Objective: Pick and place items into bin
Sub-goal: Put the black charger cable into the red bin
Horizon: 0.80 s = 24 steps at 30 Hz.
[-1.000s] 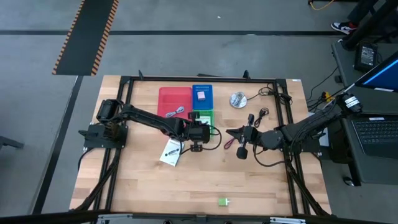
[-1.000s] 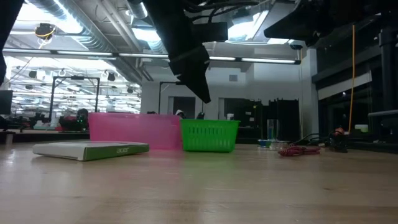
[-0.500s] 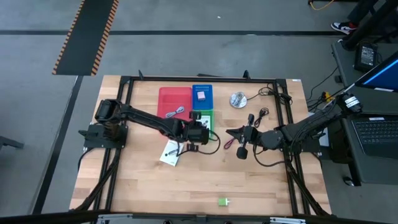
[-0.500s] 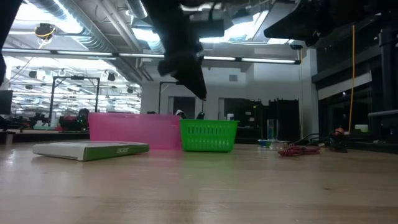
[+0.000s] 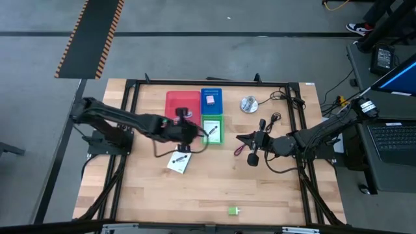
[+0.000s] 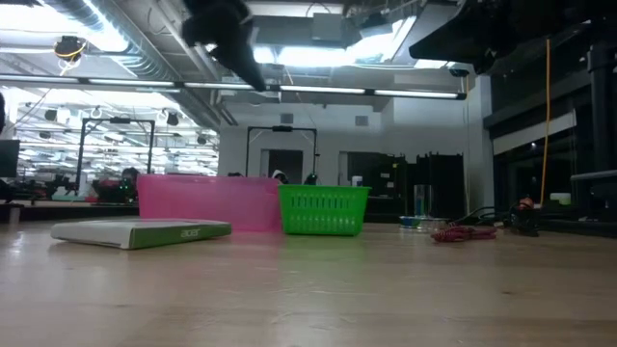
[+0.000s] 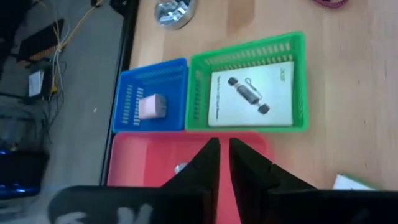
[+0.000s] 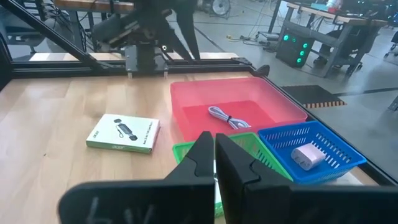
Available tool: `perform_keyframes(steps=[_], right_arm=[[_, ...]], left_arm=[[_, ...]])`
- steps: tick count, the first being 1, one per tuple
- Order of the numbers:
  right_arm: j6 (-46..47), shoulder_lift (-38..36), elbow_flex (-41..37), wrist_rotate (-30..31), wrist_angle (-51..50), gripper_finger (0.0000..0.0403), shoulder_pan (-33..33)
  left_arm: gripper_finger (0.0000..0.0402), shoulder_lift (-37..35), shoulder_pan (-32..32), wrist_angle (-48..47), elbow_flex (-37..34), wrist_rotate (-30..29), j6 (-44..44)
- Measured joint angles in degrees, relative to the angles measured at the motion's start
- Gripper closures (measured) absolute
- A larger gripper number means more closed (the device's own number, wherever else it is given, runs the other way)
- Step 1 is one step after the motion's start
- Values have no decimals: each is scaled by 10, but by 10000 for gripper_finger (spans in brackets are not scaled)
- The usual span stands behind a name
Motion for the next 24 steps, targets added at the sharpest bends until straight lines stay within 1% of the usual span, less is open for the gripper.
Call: perform_keyframes(steps=[4,7,10,13,17,21,24], right_arm=[[0,0,0,0,0,402,-6],[8,0,0,0,0,402,-14],[44,0,0,0,-4,402,-28],[55,0,0,0,-20,402,-45],[76,0,27,-3,-84,402,-79],[90,0,73,-30,-178,402,-120],[107,0,110,-31,-257,402,-154]], left_arm=[[398,-86,-2,93,-106,11,-9],[399,-146,-3,157,-176,25,-10],[399,-201,-3,198,-238,38,-7],[401,-250,-3,242,-294,46,-2],[399,-309,0,295,-355,46,34],[400,-364,13,341,-408,50,66],[400,-403,34,370,-449,65,82]])
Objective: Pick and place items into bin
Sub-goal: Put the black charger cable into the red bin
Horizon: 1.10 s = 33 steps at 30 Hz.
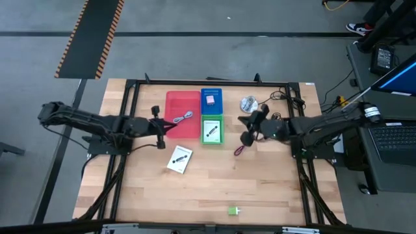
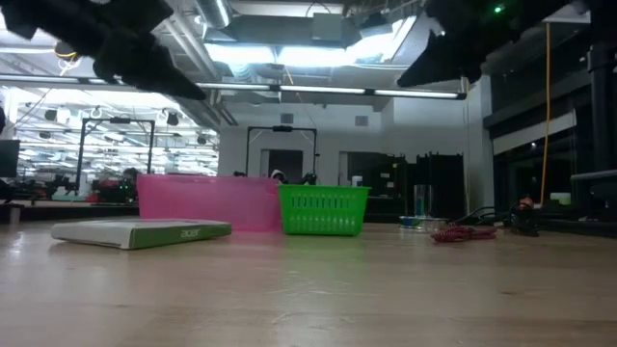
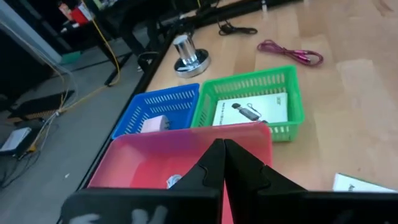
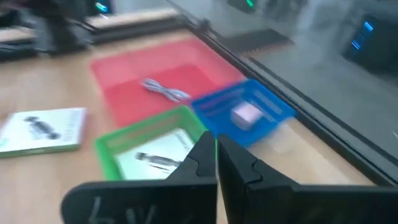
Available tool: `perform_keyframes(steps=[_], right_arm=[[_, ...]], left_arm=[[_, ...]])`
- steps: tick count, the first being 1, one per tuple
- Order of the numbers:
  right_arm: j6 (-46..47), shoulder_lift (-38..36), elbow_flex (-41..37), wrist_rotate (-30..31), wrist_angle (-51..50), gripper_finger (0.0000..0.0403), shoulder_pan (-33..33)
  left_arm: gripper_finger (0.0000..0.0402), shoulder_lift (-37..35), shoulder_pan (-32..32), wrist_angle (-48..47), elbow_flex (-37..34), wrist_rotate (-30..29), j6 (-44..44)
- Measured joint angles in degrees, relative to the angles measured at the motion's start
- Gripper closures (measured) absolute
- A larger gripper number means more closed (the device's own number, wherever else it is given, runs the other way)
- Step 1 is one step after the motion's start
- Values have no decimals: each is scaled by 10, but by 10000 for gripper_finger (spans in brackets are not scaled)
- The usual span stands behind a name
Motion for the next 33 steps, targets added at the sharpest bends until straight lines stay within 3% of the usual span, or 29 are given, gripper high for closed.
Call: perform_keyframes(steps=[3,7,13,21,28,33], right_arm=[[43,0,38,-3,-94,402,-37],[125,0,87,-50,-236,402,-88],[224,0,124,-61,-388,402,-141],[301,0,126,-153,-460,358,-173],[398,2,126,-160,-522,294,-173],[448,15,126,-160,-541,270,-173]], left_arm=[[399,-32,25,26,-33,36,0],[399,-57,49,38,-56,86,-10],[398,-61,61,40,-59,96,10],[398,-60,62,40,-59,96,13],[398,-60,62,40,-59,96,13],[398,-60,62,42,-59,95,13]])
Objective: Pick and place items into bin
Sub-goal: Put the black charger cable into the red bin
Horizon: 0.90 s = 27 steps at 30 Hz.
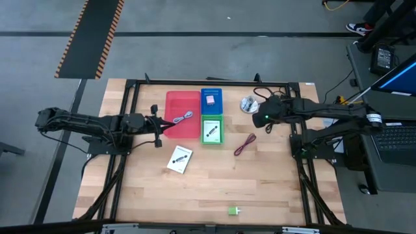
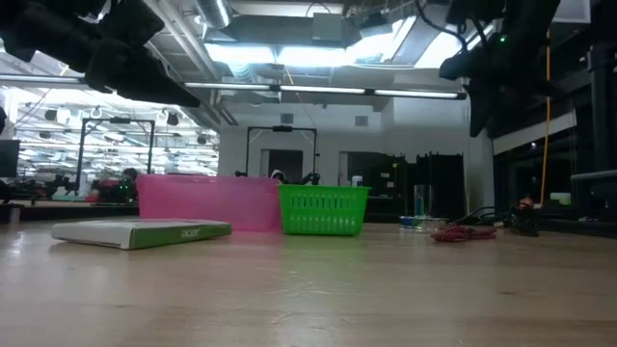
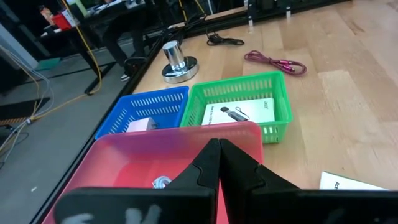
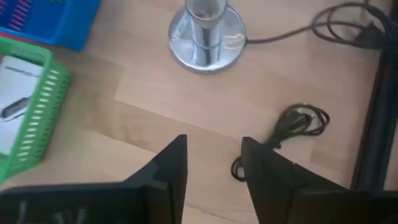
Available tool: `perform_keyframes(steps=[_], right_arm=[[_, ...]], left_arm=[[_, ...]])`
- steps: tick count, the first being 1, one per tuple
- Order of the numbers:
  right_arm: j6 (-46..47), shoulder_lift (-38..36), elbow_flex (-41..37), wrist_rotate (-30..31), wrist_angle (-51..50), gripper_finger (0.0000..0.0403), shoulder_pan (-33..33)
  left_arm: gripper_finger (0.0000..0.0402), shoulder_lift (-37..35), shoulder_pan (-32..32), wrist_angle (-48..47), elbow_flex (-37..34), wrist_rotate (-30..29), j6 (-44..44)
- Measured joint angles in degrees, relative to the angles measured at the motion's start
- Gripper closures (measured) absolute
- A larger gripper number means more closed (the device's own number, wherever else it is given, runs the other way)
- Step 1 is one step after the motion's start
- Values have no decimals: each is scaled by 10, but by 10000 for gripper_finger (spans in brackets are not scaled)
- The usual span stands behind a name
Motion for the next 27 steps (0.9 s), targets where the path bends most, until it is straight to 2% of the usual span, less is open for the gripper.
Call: perform_keyframes(steps=[9,16,27], right_arm=[[65,60,-33,-1,-20,267,0],[131,67,-82,-24,-17,267,0],[167,66,-163,-32,99,267,-1]], left_arm=[[398,0,0,-2,0,4,-1],[398,0,0,-2,0,5,0],[398,0,0,-2,0,5,20]])
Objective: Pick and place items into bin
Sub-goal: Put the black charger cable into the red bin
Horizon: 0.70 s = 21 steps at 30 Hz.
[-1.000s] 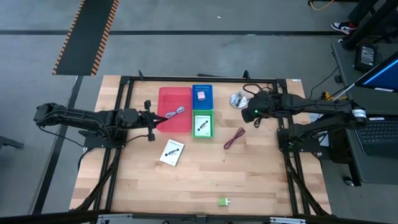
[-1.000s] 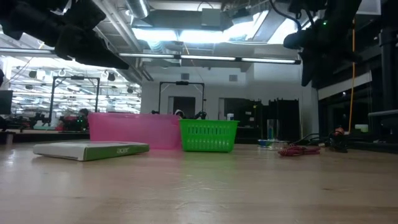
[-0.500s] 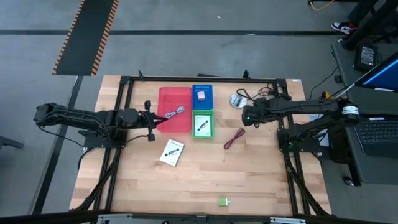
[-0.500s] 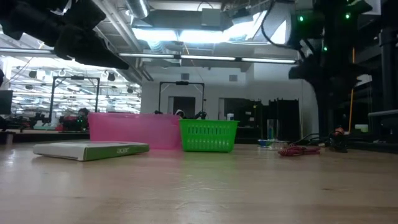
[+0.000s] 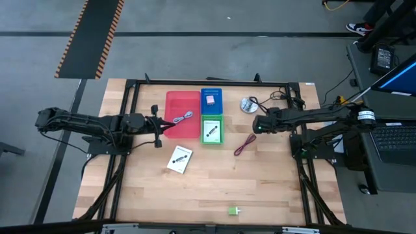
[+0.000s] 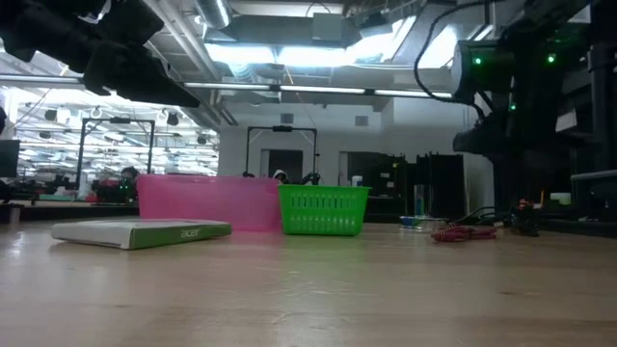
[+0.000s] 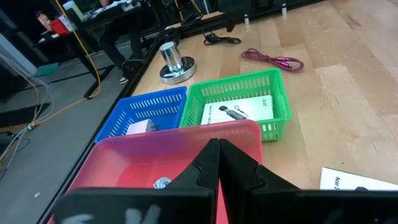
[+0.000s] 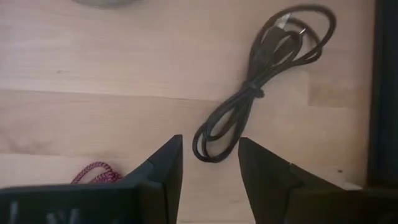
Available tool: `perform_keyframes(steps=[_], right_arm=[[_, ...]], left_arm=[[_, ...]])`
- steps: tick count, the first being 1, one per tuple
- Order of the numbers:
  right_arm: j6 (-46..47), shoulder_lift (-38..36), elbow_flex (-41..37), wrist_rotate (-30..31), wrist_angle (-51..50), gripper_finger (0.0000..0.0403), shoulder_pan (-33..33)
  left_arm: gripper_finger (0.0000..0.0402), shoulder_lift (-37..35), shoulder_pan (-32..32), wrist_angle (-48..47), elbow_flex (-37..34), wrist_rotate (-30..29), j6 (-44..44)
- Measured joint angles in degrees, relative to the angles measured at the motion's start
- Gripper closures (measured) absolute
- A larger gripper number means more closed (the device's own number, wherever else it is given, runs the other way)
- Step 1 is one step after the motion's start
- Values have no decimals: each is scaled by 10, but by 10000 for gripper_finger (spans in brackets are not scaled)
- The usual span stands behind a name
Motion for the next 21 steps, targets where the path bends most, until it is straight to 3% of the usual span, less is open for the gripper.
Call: perform_keyframes(steps=[7,14,21], right_arm=[[29,0,-59,1,42,267,-17],[24,-1,-107,5,153,267,-39],[23,-2,-119,7,160,267,-45]], left_arm=[[398,0,0,0,0,0,0],[398,0,0,0,0,0,10],[398,0,0,0,0,0,15]])
